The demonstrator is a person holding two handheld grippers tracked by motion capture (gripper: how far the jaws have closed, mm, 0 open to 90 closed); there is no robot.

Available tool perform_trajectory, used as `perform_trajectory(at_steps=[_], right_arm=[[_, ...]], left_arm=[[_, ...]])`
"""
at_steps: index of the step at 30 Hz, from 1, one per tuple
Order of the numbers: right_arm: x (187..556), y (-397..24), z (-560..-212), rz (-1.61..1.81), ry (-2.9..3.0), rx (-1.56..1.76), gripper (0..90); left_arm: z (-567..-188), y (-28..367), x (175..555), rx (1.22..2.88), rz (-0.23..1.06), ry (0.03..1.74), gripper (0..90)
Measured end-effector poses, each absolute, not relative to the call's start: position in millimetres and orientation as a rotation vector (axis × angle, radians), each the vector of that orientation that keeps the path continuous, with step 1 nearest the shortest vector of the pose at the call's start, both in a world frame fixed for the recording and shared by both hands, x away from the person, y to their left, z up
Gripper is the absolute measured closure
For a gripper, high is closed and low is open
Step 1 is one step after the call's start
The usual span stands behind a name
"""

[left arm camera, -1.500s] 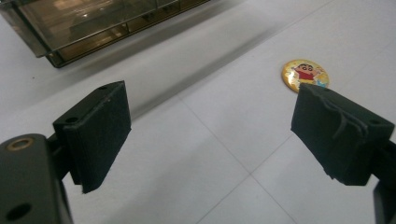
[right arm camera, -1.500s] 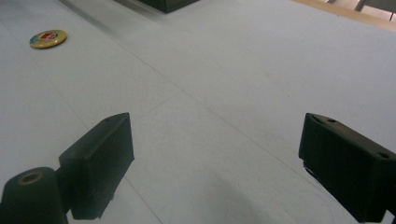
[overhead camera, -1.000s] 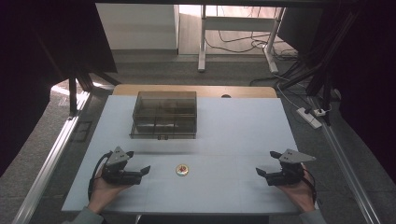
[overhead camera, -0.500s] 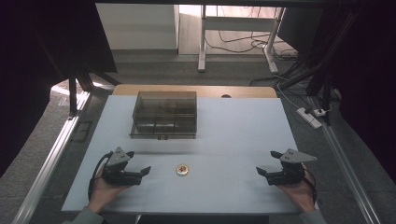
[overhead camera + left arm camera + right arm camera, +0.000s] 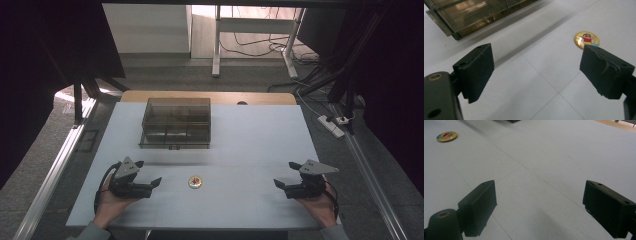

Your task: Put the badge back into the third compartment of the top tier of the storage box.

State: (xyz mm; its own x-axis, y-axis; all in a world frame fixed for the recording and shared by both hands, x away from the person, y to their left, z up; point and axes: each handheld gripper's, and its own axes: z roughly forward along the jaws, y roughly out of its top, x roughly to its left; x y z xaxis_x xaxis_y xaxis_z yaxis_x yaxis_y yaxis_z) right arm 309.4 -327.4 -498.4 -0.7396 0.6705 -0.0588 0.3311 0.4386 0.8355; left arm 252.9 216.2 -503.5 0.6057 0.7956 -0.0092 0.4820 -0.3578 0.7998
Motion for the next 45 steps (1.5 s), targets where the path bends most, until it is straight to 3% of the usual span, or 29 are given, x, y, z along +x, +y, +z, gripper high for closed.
perform_trajectory(at_steps=[45], right_arm=[[309.2, -323.7, -499.5, 1.214, 2.327, 0.845, 11.8]], left_arm=[[-487.8, 166.8, 270.6, 2.140, 0.482, 0.850, 12.8]])
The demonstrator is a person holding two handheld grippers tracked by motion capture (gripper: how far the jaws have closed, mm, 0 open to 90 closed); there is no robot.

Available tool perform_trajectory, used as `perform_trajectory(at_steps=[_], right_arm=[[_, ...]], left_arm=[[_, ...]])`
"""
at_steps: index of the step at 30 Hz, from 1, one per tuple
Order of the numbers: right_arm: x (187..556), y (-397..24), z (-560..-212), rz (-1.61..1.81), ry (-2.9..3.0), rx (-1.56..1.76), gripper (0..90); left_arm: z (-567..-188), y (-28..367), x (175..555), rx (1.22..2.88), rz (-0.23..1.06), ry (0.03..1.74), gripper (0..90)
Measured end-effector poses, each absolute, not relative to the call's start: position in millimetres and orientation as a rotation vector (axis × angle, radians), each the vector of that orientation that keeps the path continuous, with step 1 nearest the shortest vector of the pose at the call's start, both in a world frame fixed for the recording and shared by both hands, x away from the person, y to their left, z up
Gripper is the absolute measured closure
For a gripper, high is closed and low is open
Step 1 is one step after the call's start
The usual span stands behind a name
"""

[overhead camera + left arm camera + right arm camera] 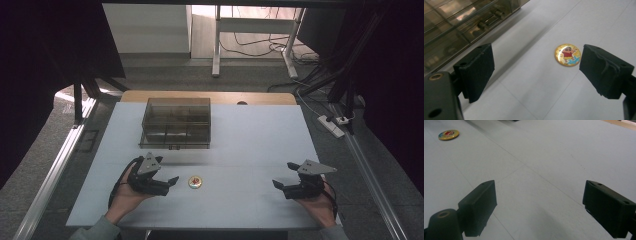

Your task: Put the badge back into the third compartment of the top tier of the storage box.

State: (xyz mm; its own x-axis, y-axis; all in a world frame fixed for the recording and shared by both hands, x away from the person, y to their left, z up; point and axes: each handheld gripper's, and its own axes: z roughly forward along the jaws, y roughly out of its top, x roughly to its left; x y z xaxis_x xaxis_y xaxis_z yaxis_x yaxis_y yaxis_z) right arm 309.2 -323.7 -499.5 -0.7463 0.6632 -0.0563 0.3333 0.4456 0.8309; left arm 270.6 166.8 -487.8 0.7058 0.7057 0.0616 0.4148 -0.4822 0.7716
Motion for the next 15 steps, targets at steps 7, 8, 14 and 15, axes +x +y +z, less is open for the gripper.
perform_trajectory(at_steps=[7, 8, 14, 15], right_arm=[[309.5, -323.7, -499.8, 1.211, 2.330, 0.844, 11.9], [309.6, -323.6, -499.9, 1.211, 2.331, 0.843, 11.9], [310.0, -323.0, -500.6, 1.204, 2.337, 0.847, 11.8], [309.8, -322.9, -500.5, 1.199, 2.336, 0.845, 11.9]], left_arm=[[-488.1, 160.2, 275.3, 2.156, 0.463, 0.836, 12.9], [-488.0, 159.9, 276.0, 2.156, 0.462, 0.836, 12.9], [-488.7, 155.6, 280.7, 2.157, 0.440, 0.830, 12.9], [-488.6, 154.5, 281.5, 2.157, 0.434, 0.828, 13.0]])
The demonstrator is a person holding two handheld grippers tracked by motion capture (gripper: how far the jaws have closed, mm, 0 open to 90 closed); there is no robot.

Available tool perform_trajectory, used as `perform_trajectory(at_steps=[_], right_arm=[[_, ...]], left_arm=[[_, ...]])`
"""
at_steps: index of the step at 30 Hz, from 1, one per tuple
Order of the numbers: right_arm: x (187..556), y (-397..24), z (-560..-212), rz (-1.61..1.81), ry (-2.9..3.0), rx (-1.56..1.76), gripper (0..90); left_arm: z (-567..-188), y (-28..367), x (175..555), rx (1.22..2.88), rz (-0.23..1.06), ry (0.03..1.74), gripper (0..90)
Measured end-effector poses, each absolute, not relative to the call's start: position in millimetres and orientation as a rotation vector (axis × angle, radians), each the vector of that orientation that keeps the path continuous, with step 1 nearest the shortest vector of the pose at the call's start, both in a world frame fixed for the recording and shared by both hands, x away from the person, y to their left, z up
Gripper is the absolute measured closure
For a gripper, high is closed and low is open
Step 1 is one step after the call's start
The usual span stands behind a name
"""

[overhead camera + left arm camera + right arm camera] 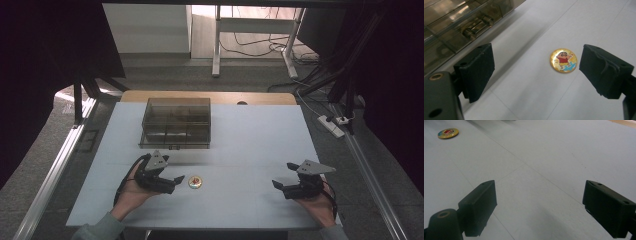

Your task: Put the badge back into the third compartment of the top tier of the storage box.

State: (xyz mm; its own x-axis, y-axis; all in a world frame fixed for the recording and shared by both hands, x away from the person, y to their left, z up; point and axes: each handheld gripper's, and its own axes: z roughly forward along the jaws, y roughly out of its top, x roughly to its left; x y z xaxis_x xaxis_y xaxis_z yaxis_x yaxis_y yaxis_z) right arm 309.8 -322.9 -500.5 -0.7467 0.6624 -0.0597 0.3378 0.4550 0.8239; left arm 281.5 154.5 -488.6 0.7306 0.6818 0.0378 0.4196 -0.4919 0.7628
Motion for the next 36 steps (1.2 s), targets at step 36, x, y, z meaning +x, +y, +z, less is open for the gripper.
perform_trajectory(at_steps=[36], right_arm=[[309.9, -322.4, -501.0, 1.203, 2.344, 0.840, 12.0]], left_arm=[[-485.7, 113.6, 304.5, 2.236, 0.292, 0.734, 12.9]])
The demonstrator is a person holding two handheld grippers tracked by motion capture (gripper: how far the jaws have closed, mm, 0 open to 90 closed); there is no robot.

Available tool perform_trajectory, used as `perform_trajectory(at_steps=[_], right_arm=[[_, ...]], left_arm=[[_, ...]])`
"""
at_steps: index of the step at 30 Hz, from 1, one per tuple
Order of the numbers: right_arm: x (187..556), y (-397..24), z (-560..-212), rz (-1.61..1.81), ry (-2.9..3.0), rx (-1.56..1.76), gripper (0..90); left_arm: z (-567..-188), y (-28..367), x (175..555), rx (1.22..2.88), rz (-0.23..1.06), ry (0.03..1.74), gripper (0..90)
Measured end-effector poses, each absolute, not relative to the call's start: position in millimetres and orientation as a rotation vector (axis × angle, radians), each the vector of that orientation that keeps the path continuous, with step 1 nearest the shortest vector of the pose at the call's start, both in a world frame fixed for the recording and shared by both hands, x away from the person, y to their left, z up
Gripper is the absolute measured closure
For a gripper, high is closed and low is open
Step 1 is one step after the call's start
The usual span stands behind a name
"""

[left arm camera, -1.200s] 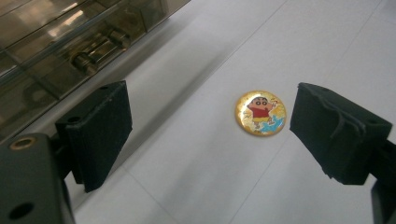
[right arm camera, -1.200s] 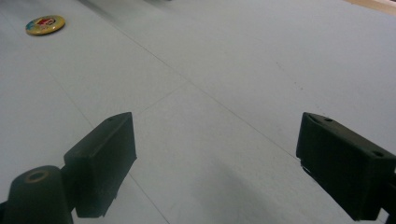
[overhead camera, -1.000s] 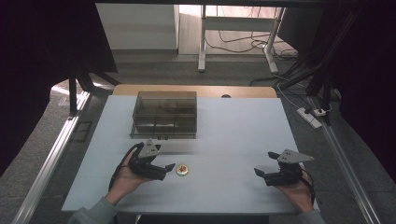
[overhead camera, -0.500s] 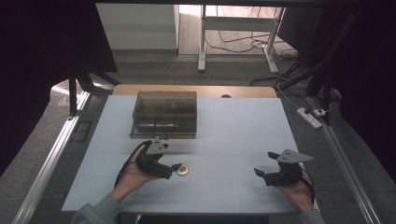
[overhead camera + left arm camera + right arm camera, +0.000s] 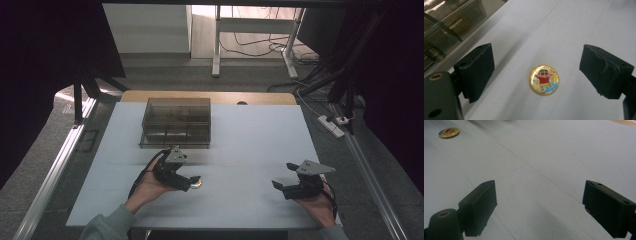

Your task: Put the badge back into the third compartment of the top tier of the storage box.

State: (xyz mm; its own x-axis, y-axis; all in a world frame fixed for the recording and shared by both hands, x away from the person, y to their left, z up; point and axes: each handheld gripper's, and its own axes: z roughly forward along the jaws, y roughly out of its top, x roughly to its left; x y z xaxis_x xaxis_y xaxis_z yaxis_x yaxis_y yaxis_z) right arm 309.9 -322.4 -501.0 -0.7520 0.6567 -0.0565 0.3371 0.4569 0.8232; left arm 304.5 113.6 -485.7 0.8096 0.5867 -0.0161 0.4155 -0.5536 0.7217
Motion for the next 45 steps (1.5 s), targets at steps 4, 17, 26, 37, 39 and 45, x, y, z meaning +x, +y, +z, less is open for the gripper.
perform_trajectory(at_steps=[4, 17, 26, 37, 39, 45], right_arm=[[310.6, -321.9, -501.8, 1.200, 2.346, 0.845, 12.1], [310.7, -321.3, -503.3, 1.194, 2.356, 0.847, 12.1], [311.2, -320.7, -504.6, 1.183, 2.364, 0.846, 12.1], [311.1, -320.8, -504.5, 1.179, 2.364, 0.844, 12.1], [311.1, -320.8, -504.5, 1.179, 2.363, 0.845, 12.1], [311.3, -320.8, -504.7, 1.178, 2.367, 0.843, 12.1]], left_arm=[[-487.6, 108.5, 307.2, 2.250, 0.278, 0.730, 12.9], [-498.3, 92.2, 316.6, 2.351, 0.209, 0.692, 13.3], [-503.4, 90.9, 321.5, 2.404, 0.177, 0.696, 13.3], [-510.0, 84.7, 324.9, 2.471, 0.157, 0.676, 13.0], [-511.6, 83.5, 325.4, 2.484, 0.153, 0.676, 12.7], [-515.0, 81.2, 326.0, 2.514, 0.156, 0.670, 12.5]])
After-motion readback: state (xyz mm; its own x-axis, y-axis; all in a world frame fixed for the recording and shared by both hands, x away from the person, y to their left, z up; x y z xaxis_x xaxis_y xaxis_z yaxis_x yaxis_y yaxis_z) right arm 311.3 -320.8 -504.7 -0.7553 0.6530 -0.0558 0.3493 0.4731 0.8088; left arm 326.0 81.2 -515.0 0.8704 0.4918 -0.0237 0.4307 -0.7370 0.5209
